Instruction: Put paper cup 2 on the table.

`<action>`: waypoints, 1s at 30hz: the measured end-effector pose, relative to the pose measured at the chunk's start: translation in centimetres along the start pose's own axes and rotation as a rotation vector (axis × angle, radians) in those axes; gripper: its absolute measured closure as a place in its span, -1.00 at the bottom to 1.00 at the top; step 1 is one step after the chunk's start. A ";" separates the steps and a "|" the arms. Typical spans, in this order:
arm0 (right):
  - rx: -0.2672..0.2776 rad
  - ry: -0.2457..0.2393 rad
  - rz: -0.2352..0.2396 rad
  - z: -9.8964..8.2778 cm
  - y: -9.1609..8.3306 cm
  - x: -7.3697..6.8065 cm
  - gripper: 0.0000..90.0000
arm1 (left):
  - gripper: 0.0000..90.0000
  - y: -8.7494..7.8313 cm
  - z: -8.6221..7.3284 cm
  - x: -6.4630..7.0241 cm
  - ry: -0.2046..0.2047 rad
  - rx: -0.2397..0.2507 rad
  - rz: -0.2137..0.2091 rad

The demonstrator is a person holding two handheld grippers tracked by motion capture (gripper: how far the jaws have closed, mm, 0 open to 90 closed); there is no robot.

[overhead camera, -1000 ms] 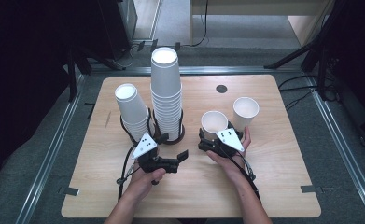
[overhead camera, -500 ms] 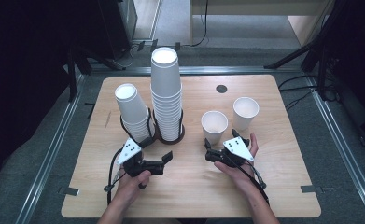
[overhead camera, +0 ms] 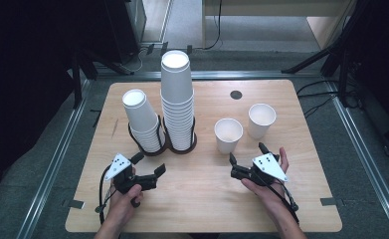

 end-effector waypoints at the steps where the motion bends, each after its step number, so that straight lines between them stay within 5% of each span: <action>1: 0.003 0.001 -0.001 -0.1 -0.2 0.3 -1.00 | -1.00 -0.1 -0.1 -0.1 -0.004 0.001 0.002; 30: -0.007 0.062 -0.179 -3.1 -5.1 9.0 -1.00 | -1.00 -5.7 -4.7 -6.1 -0.081 -0.049 0.168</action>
Point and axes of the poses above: each handheld gripper's, and its own axes: y roughly forward along the jaws, z roughly out of its top, x roughly to its right, the point moved 3 cm from there along y, roughly forward along the jaws, and after that the axes turned 15 degrees about -x, right-handed, at the moved point
